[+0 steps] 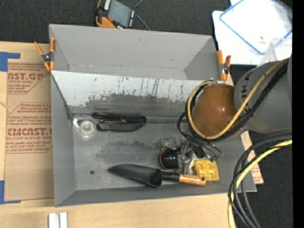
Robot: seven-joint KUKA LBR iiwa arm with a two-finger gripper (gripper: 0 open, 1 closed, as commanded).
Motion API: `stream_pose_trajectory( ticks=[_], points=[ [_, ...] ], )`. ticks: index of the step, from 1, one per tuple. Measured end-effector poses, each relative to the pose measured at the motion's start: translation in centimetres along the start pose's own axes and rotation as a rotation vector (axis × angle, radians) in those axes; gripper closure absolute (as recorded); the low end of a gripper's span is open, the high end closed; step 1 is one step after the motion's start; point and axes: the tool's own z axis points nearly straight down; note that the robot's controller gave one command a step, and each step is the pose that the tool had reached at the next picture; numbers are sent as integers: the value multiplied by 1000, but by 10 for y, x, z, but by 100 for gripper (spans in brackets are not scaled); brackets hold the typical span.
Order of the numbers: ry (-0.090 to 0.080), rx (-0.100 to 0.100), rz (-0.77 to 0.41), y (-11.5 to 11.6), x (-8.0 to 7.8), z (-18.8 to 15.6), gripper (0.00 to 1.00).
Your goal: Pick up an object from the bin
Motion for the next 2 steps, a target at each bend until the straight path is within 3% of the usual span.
stream_pose_trajectory(
  ticks=[2],
  points=[
    [0,0,0,0,0,0,100]
  ],
)
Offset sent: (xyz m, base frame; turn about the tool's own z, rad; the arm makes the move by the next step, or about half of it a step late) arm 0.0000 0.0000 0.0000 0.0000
